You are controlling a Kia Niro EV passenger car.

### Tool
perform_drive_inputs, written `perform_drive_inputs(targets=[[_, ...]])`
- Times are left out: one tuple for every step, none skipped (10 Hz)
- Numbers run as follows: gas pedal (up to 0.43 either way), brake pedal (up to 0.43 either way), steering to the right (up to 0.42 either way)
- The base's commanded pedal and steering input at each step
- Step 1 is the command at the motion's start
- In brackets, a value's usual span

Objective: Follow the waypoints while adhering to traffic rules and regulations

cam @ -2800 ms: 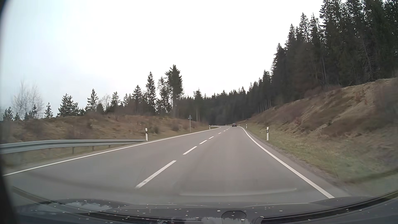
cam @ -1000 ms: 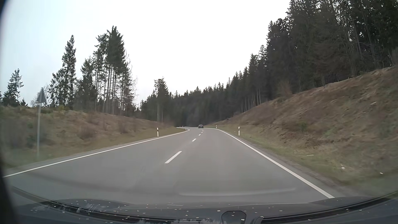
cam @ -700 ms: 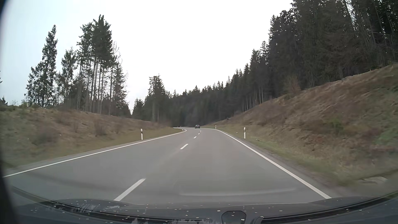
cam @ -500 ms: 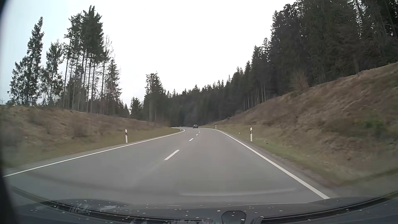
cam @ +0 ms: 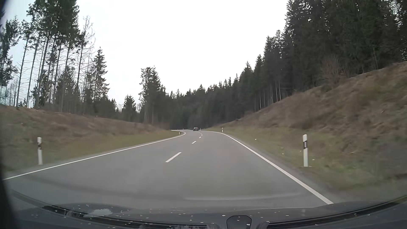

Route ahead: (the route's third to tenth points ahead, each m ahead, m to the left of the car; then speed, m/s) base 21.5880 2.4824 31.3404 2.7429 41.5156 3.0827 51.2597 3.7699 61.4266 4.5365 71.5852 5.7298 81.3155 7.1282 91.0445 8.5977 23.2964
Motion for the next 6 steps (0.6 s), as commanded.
perform_drive_inputs(targets=[[0.370, 0.000, -0.006], [0.370, 0.000, -0.006], [0.358, 0.000, -0.007], [0.358, 0.000, -0.008], [0.350, 0.000, -0.009], [0.339, 0.000, -0.010]])
